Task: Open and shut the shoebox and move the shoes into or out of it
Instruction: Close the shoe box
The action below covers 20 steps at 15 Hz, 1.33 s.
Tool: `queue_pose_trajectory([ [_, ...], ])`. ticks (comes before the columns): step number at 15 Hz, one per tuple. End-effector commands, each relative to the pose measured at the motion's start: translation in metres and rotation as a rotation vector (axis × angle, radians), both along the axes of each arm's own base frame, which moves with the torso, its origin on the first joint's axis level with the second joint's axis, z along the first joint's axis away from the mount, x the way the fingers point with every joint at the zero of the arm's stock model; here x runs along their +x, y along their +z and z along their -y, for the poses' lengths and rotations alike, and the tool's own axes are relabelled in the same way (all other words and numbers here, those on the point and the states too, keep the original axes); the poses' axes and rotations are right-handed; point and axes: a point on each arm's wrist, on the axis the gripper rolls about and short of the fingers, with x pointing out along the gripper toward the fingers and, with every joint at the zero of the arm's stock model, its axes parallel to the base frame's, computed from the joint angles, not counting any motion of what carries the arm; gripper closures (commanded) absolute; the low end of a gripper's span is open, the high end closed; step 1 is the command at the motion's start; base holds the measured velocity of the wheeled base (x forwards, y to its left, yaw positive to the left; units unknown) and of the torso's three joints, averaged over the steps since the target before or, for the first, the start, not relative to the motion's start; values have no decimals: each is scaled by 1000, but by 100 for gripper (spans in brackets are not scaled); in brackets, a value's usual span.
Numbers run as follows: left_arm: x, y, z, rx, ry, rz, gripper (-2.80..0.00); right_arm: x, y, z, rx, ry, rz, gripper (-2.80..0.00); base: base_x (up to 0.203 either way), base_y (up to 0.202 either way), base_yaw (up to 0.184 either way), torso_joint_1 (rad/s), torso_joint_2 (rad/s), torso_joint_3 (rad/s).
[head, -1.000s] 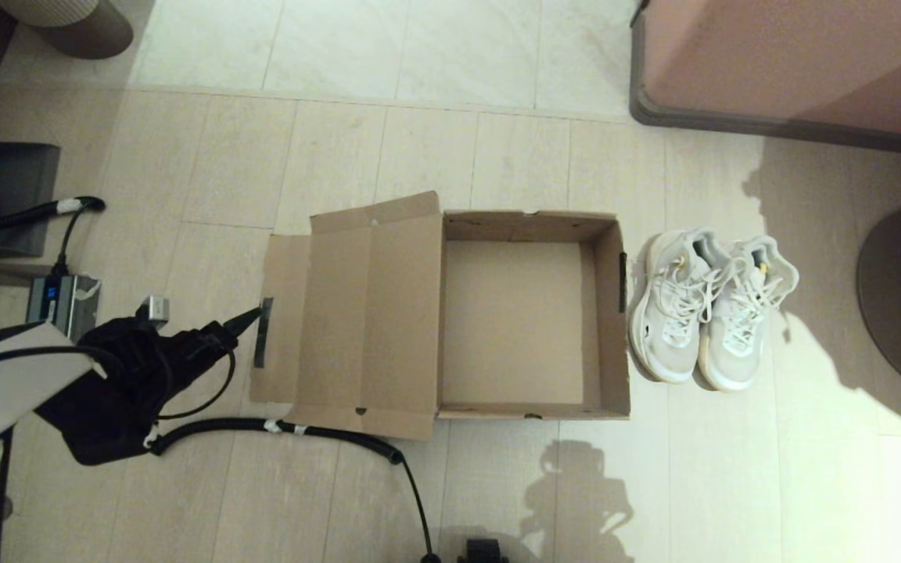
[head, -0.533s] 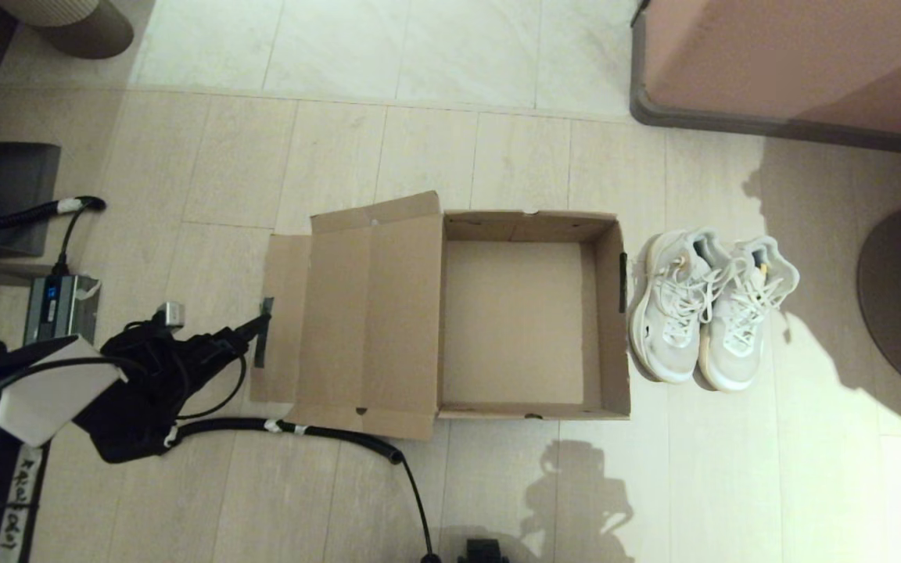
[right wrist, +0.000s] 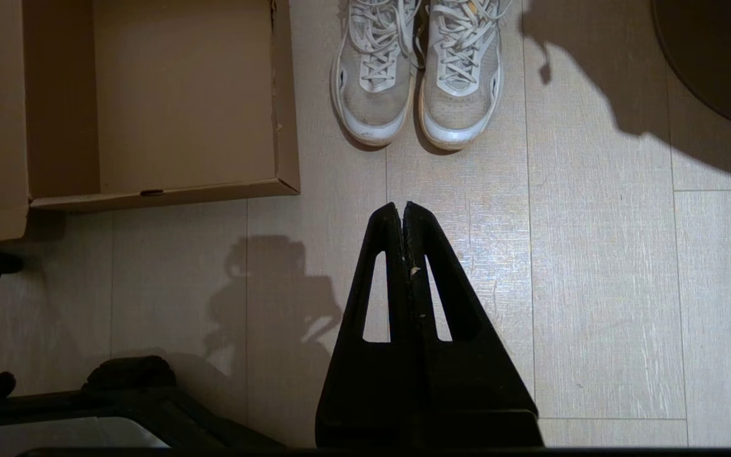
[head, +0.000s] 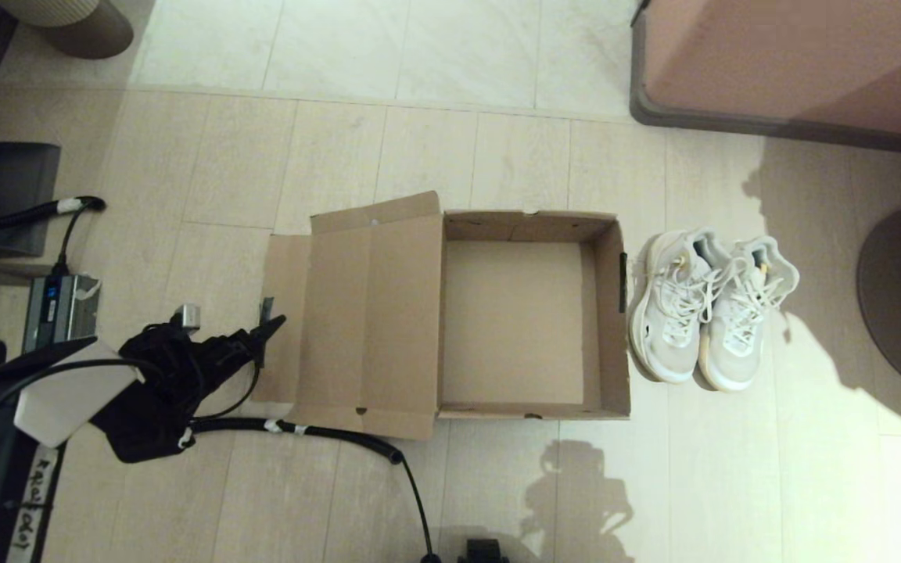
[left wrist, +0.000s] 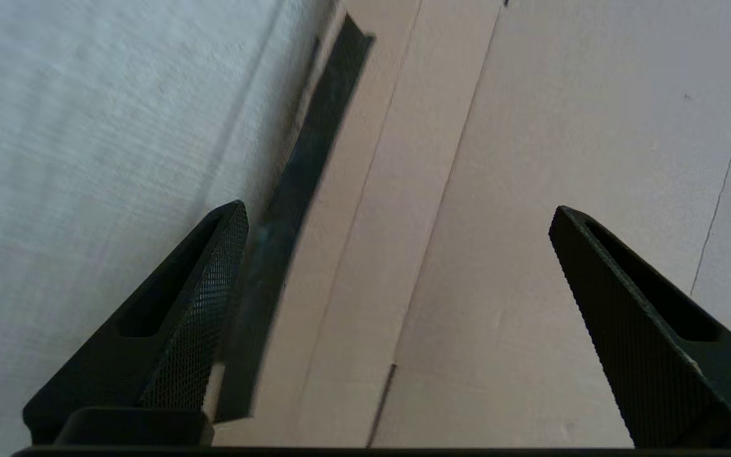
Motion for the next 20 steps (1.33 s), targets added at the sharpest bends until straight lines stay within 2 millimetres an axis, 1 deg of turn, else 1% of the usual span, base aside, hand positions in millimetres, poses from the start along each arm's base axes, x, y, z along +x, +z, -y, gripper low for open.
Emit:
queue_pose_trajectory([
  [1,1,1,4,-4,-10,5,-280,1,-3,0,1,0,-12,0,0,0,0,0,0,0],
  [2,1,1,5,-3,-12,7,0,1,-3,0,1,0,-12,0,0,0,0,0,0,0],
  [8,1,0,6,-6,-8,2,0,1,-3,0,1,0,-13,0,0,0,0,0,0,0],
  [13,0,-3,2,13,6,-20,0,1,-3,0,1,0,-12,0,0,0,0,0,0,0],
  [17,-1,-2,-5,28,21,-13,0,1,-3,0,1,0,-12,0,0,0,0,0,0,0],
  [18,-1,-3,-6,28,19,-11,0,1,-3,0,1,0,-13,0,0,0,0,0,0,0],
  [19,0,-10,-6,23,12,-16,0,1,-3,0,1,0,-13,0,0,0,0,0,0,0],
  [20,1,-12,-10,25,2,-2,0,1,-3,0,1,0,-13,0,0,0,0,0,0,0],
])
